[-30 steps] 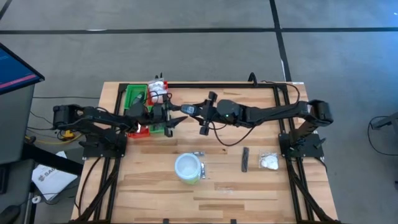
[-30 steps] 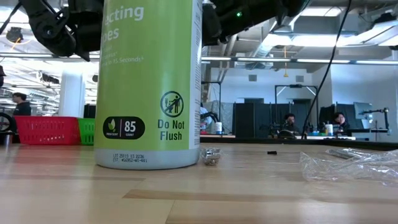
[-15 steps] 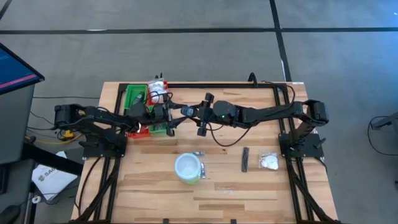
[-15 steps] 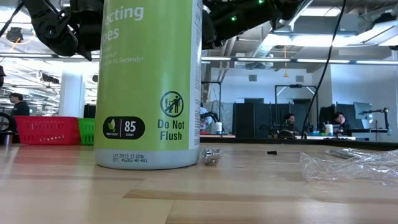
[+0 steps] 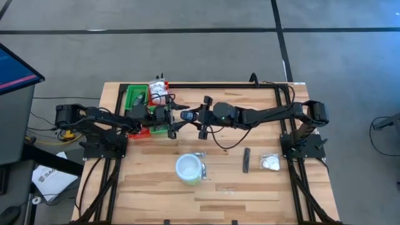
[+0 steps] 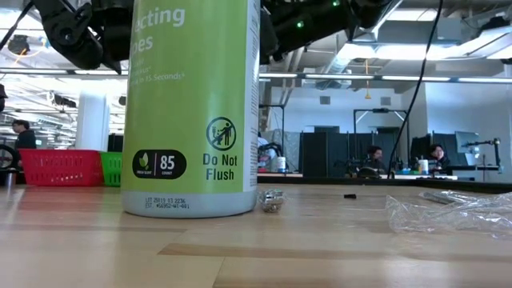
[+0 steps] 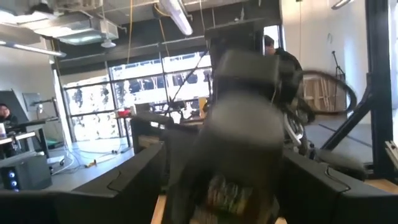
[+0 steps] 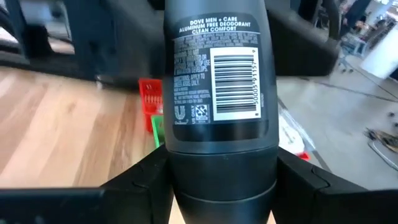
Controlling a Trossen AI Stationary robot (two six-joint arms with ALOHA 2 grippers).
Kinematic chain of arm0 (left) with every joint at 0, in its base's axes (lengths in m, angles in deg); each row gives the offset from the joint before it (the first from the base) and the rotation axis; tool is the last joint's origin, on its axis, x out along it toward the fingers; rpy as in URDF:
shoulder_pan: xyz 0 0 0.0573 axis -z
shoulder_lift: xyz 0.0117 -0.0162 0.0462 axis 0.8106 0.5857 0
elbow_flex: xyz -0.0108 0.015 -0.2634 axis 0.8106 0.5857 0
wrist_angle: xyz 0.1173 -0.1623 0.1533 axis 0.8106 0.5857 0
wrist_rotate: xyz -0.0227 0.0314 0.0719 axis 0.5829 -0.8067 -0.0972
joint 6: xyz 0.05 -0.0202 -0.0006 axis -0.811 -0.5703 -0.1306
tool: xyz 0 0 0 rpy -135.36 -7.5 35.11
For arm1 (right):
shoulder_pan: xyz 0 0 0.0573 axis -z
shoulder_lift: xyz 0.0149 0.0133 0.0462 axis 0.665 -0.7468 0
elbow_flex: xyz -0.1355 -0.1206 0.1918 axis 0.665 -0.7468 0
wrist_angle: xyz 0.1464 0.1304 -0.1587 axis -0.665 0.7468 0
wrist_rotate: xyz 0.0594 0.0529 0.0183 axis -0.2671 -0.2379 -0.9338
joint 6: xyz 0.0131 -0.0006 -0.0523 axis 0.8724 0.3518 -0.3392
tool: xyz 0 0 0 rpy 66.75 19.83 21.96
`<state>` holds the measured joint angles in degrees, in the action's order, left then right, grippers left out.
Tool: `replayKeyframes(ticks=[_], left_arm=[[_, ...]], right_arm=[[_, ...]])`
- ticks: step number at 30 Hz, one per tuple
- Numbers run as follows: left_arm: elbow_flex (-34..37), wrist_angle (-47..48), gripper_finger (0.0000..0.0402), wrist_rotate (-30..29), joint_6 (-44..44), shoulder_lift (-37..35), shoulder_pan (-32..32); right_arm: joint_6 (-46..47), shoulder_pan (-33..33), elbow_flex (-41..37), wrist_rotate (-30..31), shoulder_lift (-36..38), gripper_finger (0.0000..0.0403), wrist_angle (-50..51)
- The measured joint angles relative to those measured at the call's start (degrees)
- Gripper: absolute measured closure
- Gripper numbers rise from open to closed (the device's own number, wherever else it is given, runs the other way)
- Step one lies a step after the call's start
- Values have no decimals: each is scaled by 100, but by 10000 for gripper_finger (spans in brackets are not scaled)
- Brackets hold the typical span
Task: Pick & Place Travel size toiletries
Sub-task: Put the gray deodorant into the top green bin
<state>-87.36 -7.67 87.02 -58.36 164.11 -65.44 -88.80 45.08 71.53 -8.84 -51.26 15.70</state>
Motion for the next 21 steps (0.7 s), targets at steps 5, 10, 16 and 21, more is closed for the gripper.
replayKeyframes(ticks=[5,10,16,21], left_arm=[[-1,15,138,31,21,133,0],[-68,45,146,137,31,383,-2],[-180,8,169,138,23,523,-4],[-184,31,202,258,-29,523,-4]], right_arm=[[15,-2,1,-59,-53,214,-89],[13,-23,36,-81,-46,213,-111],[15,-37,36,-68,-46,213,-31],[61,-37,45,-83,-44,211,44]])
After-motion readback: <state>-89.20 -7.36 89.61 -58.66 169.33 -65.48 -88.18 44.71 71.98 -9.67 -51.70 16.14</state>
